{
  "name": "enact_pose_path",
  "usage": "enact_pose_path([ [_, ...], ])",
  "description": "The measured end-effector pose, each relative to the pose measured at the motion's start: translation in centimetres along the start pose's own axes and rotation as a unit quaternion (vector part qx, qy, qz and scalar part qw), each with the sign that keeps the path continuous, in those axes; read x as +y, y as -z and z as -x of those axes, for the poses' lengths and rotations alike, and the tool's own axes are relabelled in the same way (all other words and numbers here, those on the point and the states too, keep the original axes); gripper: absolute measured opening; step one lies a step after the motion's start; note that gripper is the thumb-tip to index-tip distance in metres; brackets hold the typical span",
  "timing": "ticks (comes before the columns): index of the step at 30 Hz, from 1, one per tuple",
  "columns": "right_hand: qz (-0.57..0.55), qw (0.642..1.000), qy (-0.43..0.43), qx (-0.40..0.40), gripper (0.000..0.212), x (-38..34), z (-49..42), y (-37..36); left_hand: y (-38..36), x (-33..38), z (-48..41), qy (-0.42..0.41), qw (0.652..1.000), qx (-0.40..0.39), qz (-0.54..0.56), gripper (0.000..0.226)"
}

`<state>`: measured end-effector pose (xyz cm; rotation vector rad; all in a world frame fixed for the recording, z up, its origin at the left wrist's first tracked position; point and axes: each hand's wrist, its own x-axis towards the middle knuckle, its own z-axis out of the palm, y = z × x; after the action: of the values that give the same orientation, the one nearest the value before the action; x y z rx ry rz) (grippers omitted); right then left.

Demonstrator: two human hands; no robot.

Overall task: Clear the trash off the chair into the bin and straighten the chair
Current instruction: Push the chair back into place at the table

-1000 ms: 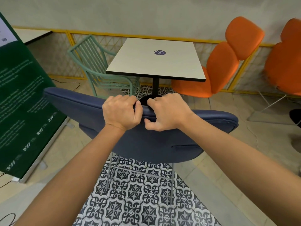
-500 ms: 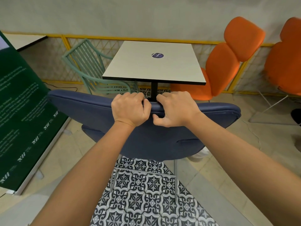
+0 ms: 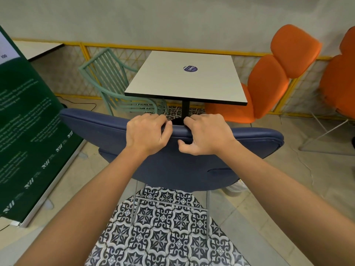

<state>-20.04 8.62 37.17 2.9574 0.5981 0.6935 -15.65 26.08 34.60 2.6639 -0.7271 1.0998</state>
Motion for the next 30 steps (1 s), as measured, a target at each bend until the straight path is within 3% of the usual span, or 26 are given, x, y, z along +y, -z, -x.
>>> enact_pose_path([
  [6,0.025,0.999,-0.019,-0.035,0.059,0.0,-0.2,-0.1,0.6,-3.5,0.5,0.022,0.999,-0.021,-0.021,0.046],
  [11,0.036,0.995,-0.084,-0.036,0.071,-0.4,0.3,-0.4,0.6,-5.8,0.8,0.023,1.000,-0.001,-0.015,0.048],
  [19,0.056,0.961,-0.261,0.075,0.068,-2.7,0.4,-1.4,0.2,-6.5,0.6,0.011,1.000,0.015,-0.002,0.049],
  [30,0.097,0.946,-0.254,0.174,0.051,-1.0,-0.2,-3.1,-1.9,-6.9,-0.3,-0.026,0.996,0.088,-0.006,0.041],
])
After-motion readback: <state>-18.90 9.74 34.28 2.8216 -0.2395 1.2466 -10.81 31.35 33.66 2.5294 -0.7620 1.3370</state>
